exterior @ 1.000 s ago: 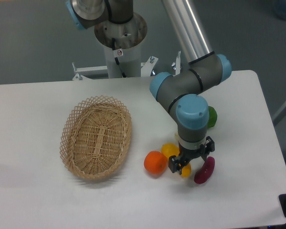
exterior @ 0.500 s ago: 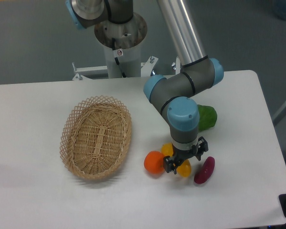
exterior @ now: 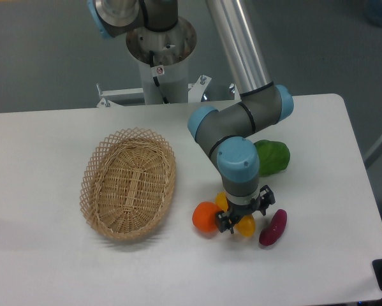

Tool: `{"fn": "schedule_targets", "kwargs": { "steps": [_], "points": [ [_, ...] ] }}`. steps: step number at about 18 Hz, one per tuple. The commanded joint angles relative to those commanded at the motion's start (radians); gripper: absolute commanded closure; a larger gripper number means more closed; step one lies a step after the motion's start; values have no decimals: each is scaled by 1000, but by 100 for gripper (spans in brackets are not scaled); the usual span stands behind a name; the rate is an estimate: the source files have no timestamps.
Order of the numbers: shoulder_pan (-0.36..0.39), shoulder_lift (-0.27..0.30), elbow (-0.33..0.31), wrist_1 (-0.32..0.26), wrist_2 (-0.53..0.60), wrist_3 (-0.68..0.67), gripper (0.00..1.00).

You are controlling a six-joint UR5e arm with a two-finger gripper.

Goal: Pick up the mango from the table
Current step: 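Lower the gripper around the yellow mango and close on it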

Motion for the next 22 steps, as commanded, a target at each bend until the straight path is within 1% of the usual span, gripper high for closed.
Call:
{"fn": "schedule_targets", "kwargs": {
  "steps": [2,3,5,6,7,9,10,15,18,20,22],
  "points": [
    [-2,-2,-2,0,0,0,10],
    [-2,-2,-2,-2,0,0,18],
    [-2,0,-2,-2,0,0,29],
    [-2,1,-2,-2,0,0,32],
    [-2,2,-2,-2,0,2,38],
    [-2,3,-3,2,0,5,42],
    [-2,5,-3,3,0,6,47],
    [-2,9,6,5,3,11,51],
    [-2,14,20,5,35,29,51],
    [-2,32,41,2,40,55,51],
    [-2,60,52,0,40,118,51]
  ]
}}
